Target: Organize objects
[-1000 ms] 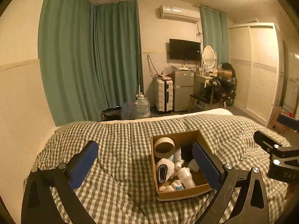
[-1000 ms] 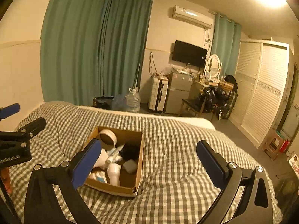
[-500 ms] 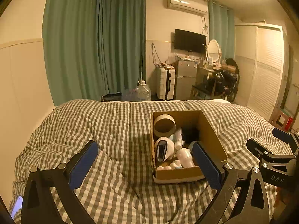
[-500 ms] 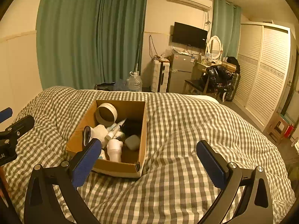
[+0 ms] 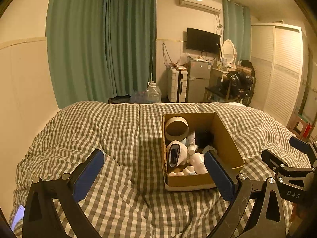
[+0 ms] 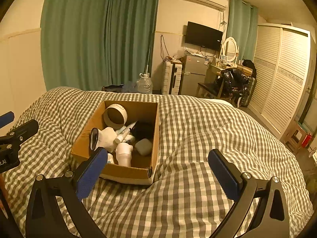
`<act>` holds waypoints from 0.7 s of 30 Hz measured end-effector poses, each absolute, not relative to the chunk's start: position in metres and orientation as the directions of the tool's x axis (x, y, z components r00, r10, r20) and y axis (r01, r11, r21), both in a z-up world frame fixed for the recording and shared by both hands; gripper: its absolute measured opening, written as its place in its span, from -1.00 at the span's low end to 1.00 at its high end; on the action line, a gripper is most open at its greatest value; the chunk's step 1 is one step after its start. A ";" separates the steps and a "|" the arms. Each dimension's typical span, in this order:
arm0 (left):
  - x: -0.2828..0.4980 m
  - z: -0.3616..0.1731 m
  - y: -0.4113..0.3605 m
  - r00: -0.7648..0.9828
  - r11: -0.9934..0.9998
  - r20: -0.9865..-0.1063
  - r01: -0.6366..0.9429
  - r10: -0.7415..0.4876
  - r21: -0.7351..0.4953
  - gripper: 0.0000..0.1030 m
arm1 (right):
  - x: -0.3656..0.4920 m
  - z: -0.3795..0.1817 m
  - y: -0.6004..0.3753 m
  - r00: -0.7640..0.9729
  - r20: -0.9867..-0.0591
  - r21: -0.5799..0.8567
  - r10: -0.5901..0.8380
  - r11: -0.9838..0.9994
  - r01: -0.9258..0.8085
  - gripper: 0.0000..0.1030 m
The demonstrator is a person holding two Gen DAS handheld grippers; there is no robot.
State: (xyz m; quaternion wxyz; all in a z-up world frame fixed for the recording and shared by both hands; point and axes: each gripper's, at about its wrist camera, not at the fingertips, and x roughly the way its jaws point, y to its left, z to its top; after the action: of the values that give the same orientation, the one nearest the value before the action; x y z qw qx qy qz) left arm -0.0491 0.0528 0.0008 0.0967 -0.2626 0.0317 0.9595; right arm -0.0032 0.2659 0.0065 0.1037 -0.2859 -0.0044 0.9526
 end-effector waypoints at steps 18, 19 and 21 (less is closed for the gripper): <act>-0.051 -0.003 0.054 -0.836 -0.978 -0.523 -0.206 0.164 0.021 1.00 | -0.002 0.006 0.262 -0.816 -0.545 -0.063 0.195 -0.979 -0.192 0.98; -0.051 -0.004 0.054 -0.836 -0.978 -0.524 -0.207 0.164 0.023 1.00 | -0.002 0.006 0.262 -0.816 -0.545 -0.063 0.194 -0.979 -0.192 0.98; -0.051 -0.004 0.055 -0.835 -0.978 -0.526 -0.209 0.163 0.029 1.00 | -0.002 0.006 0.262 -0.816 -0.544 -0.063 0.194 -0.979 -0.192 0.98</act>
State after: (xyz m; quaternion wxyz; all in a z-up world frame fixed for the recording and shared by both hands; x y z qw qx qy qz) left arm -0.0512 0.0551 -0.0043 0.0970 -0.2703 0.0425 0.9569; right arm -0.0022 0.2621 0.0058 0.1013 -0.2858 -0.0025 0.9529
